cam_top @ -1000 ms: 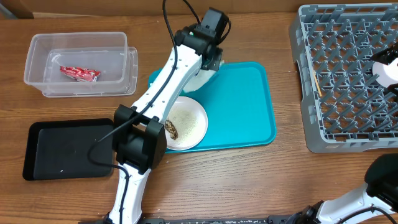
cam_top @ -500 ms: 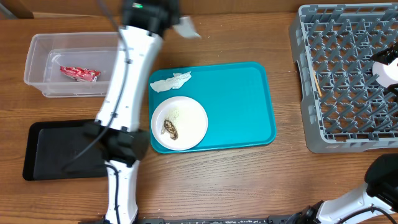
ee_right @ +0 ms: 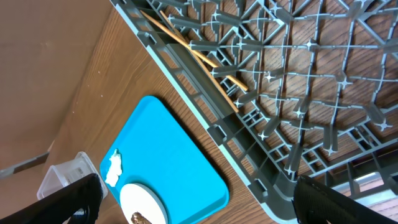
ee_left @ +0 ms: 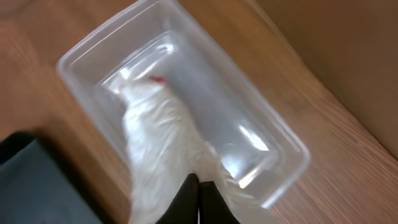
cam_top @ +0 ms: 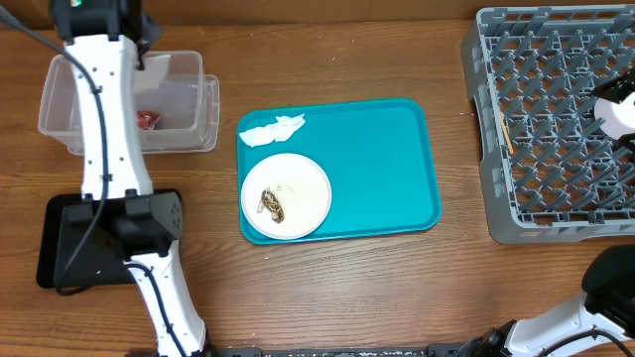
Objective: Sort waste into correct bins and load items into the dishwasher
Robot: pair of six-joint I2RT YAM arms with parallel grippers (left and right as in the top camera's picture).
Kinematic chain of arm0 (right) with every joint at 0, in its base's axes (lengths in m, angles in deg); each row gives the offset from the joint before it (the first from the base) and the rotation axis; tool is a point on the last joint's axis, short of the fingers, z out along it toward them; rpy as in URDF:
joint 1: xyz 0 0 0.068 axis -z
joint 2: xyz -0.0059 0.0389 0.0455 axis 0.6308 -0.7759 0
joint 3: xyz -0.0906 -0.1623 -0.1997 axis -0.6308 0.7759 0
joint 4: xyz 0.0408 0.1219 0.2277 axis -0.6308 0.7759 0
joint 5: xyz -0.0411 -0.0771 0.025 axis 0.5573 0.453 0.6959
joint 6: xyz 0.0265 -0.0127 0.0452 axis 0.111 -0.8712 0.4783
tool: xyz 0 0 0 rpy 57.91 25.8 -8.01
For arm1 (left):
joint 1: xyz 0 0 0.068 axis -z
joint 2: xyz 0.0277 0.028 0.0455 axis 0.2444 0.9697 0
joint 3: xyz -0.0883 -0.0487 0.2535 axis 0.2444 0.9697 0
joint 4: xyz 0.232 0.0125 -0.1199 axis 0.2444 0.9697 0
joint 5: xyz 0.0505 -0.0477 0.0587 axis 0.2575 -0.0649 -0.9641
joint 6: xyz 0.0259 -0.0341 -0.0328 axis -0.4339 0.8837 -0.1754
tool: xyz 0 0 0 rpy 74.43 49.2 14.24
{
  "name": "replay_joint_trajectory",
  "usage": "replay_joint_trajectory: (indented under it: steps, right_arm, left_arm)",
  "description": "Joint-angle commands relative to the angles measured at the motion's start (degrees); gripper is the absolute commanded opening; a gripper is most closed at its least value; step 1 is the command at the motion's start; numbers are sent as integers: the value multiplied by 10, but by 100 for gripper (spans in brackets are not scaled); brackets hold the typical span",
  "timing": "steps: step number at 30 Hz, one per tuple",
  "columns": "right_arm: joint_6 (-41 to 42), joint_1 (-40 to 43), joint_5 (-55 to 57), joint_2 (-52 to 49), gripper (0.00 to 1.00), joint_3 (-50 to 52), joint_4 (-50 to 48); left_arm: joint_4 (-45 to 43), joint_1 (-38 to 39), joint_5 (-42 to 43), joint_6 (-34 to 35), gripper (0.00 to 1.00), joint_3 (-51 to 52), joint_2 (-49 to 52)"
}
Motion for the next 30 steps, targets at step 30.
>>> replay_joint_trajectory:
  steps: [30]
  right_arm:
    - [2, -2, -2, 4, 100, -4, -3]
  left_arm:
    - [-33, -11, 447, -266, 32, 65, -5]
